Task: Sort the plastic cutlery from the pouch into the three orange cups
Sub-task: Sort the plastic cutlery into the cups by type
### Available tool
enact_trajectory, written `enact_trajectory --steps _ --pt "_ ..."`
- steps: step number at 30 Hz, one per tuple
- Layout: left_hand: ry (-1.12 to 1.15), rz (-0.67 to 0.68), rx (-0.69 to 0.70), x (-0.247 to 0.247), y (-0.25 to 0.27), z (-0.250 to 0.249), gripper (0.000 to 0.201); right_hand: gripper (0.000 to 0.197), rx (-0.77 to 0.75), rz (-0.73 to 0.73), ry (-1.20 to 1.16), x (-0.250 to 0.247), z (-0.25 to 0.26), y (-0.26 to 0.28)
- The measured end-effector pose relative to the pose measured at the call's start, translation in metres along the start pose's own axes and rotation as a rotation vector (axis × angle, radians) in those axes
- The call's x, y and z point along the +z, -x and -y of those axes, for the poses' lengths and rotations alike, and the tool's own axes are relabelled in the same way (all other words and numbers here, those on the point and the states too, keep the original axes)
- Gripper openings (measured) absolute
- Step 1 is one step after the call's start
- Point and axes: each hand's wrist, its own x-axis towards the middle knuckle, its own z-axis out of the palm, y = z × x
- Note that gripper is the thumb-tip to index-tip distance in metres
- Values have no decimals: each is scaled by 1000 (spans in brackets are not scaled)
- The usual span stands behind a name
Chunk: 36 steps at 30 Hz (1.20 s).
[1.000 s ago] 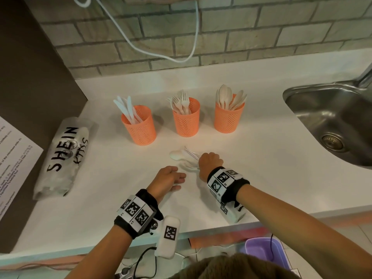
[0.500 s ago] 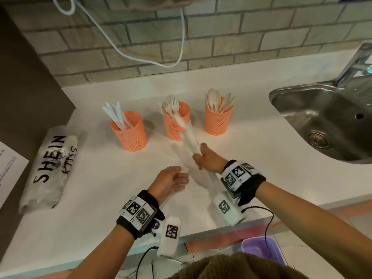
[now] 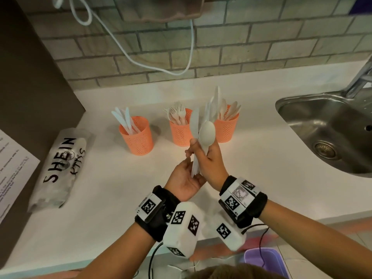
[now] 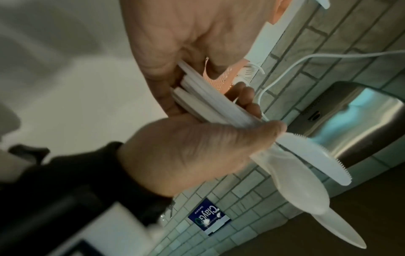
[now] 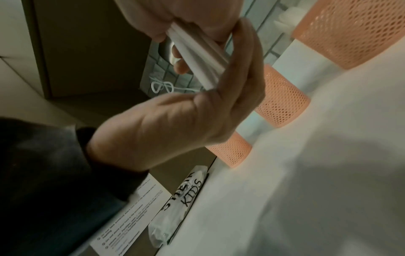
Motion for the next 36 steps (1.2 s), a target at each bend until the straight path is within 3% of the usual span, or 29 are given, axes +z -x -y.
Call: enact_trajectory --steps 2,4,11,15,23,27,29,31,34,36 --pt "23 3 18 4 2 2 30 11 -17 -11 -6 3 -1 4" --pt "22 6 41 7 4 3 27 24 -9 -28 -22 3 -2 6" --pt "2 -71 58 5 -2 15 22 18 45 -83 -17 0 0 9" --pt "-66 -168 75 -4 -15 17 22 26 55 -61 -35 -3 4 7" --pt "-132 -24 26 -1 -16 17 25 17 87 -99 -61 -5 -9 3" --pt "-178 -30 25 -3 -14 20 25 20 210 -83 -24 -6 -20 3" --pt "-274 10 -35 -5 -10 19 27 21 285 -50 -95 -8 -21 -1" --pt "-527 -3 -51 -6 -5 11 25 21 313 7 -149 -14 -17 -9" --pt "-879 -110 190 -6 4 -13 19 23 314 148 -100 -26 -12 -21" --pt "-917 -143 380 -4 10 -30 20 20 364 234 -94 -32 -12 -23"
